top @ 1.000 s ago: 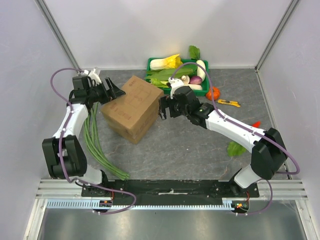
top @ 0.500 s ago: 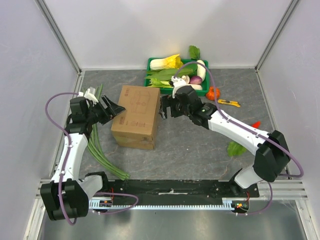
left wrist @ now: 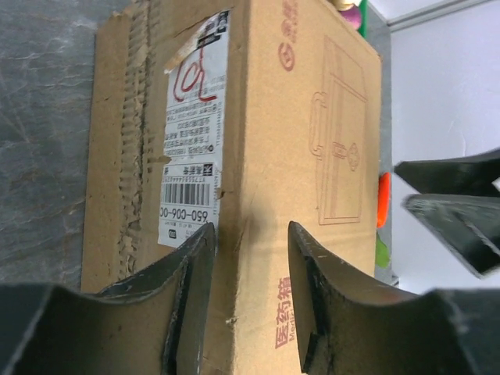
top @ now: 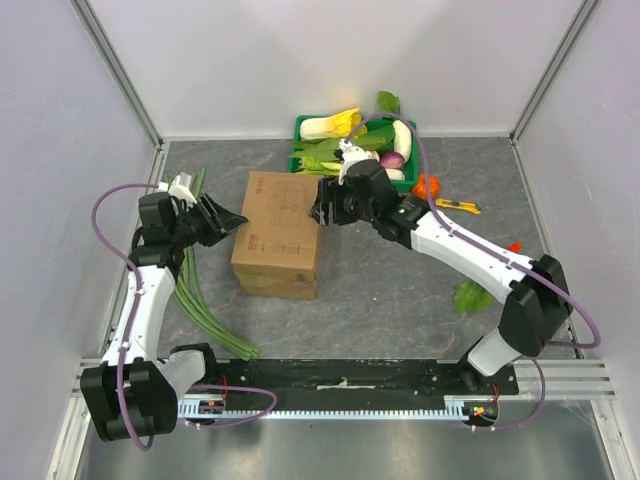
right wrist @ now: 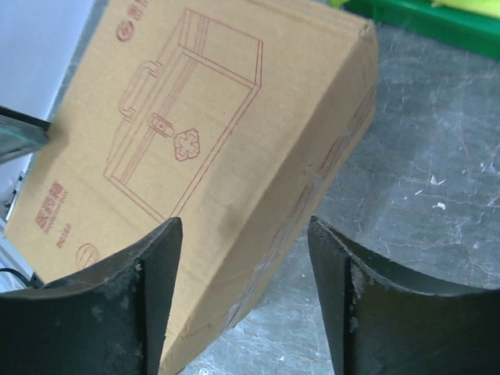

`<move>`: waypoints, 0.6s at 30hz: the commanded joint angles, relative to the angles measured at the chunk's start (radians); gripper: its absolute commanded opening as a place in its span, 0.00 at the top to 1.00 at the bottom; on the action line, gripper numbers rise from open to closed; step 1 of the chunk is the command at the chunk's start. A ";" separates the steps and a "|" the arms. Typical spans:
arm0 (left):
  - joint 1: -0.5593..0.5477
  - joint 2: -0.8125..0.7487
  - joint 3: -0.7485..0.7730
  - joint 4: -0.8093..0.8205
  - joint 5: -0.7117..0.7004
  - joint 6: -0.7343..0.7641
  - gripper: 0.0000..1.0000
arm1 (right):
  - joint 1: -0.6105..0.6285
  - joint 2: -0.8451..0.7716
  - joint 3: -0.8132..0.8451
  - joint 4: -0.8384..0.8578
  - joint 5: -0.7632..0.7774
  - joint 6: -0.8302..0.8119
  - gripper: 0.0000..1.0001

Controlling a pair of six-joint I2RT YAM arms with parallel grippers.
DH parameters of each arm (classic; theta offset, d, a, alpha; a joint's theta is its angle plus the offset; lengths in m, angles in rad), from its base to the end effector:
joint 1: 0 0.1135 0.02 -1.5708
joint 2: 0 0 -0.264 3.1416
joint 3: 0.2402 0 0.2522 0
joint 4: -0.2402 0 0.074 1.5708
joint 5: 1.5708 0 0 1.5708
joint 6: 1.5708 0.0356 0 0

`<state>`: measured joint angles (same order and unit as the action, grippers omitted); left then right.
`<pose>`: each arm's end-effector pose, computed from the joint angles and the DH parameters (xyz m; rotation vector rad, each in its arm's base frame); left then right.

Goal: Unpack the express box

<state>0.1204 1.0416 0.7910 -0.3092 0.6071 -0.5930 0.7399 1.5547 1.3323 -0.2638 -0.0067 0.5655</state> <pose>0.2272 0.0070 0.2839 -0.3966 2.1189 -0.9220 0.2693 0.2461 0.3307 -0.1923 2.1499 0.7956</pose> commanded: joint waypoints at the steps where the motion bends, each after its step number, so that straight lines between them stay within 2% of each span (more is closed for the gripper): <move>1: -0.004 0.009 0.071 0.036 0.131 -0.004 0.52 | 0.003 0.038 0.010 -0.028 -0.007 0.019 0.33; 10: -0.008 0.018 0.088 0.081 0.209 0.015 0.52 | 0.003 -0.002 -0.054 -0.132 0.111 0.025 0.49; 18: -0.008 0.017 0.154 0.079 0.140 0.012 0.34 | -0.008 -0.065 -0.174 -0.201 0.203 0.039 0.50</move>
<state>0.1154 1.0607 0.8776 -0.2783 0.7509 -0.5903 0.7414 1.5124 1.2366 -0.3210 0.1081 0.6086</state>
